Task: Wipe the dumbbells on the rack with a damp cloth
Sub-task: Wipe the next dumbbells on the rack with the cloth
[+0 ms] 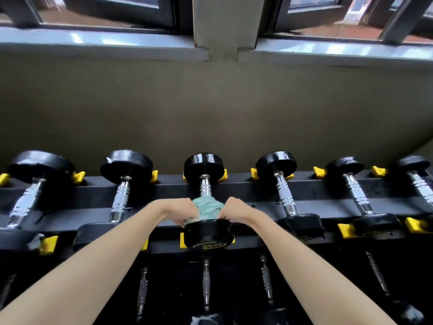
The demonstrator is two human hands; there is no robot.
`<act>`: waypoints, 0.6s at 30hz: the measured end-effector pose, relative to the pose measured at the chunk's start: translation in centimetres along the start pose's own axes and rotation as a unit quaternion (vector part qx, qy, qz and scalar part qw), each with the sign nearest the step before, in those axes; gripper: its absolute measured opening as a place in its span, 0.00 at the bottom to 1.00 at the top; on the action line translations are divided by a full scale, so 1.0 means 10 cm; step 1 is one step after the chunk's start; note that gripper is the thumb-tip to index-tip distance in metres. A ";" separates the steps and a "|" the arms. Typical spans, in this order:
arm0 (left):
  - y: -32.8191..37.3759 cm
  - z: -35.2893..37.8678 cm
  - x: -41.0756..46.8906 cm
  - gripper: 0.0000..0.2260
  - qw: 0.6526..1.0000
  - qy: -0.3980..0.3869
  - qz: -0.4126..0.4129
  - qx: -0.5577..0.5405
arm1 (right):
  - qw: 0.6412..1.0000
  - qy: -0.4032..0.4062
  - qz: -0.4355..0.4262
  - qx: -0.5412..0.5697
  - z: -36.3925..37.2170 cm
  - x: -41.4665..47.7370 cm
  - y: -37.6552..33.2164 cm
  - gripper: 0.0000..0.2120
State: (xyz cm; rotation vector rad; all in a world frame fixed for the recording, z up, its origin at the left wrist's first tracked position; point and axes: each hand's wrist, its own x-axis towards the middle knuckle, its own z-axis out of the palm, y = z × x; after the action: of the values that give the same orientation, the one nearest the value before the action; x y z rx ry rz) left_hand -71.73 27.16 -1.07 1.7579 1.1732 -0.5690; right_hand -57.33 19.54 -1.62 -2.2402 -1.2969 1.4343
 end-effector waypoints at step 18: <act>-0.36 -0.54 -1.11 0.15 0.901 0.272 0.015 -0.337 | 0.950 -0.028 -0.204 0.232 -0.04 -0.26 -0.81 0.07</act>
State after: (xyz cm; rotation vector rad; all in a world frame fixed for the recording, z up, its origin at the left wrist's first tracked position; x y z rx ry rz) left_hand -80.44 27.18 8.45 1.3352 1.4844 0.3677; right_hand -62.06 22.57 4.76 -1.5370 -1.1903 1.4583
